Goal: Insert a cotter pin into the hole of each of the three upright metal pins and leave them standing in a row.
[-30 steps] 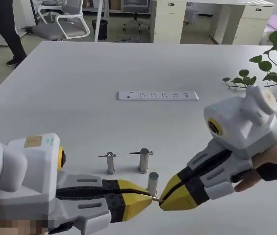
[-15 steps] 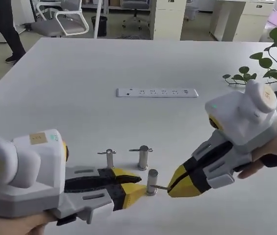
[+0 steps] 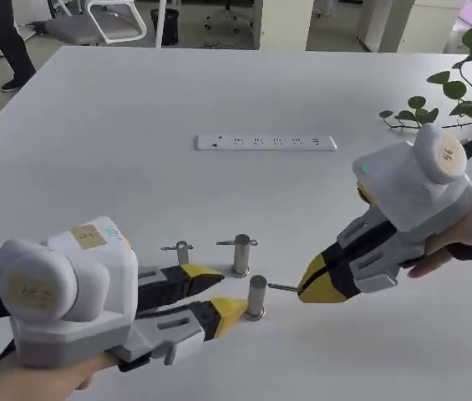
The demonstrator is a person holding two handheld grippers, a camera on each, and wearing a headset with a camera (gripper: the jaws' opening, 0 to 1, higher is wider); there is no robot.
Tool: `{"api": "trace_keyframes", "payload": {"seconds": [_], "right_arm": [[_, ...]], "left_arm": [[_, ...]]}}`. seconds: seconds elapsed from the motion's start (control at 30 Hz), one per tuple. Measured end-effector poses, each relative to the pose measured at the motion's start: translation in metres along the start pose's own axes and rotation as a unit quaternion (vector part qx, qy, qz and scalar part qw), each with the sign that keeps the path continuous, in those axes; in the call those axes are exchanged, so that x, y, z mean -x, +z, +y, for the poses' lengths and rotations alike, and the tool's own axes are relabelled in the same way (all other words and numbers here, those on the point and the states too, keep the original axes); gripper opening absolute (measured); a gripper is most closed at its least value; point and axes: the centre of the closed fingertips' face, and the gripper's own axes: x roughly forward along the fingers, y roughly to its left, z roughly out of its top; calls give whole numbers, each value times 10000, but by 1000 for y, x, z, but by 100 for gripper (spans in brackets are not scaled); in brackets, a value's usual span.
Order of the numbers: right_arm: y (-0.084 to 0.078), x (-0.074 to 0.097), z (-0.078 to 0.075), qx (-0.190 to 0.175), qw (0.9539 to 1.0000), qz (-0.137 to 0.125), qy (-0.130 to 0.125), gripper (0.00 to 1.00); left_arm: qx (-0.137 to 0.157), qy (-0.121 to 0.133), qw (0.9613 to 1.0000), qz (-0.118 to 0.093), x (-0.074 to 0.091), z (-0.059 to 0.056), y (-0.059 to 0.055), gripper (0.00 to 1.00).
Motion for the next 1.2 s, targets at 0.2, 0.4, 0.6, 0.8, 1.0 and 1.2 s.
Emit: {"api": "trace_keyframes", "payload": {"seconds": [0.2,0.4,0.6,0.8,1.0,1.2], "right_arm": [[-12,-4,-10,84,9996,253,-112,0],[-20,-6,-16,131,9991,398,-113,0],[-25,-7,-21,190,9985,508,-105,0],[-23,-8,-25,221,9984,519,-97,0],[-21,-9,-25,285,9981,554,4,0],[-19,-8,-27,394,9974,610,27,0]], "left_arm": [[182,86,9997,169,-16,3,-11,23],[206,212,9993,250,-27,8,-20,22],[246,202,9991,284,-40,10,-26,22],[255,224,9986,396,-51,12,-34,22],[197,156,9985,496,-58,11,-40,15],[49,177,9980,599,-60,12,-45,14]]}}
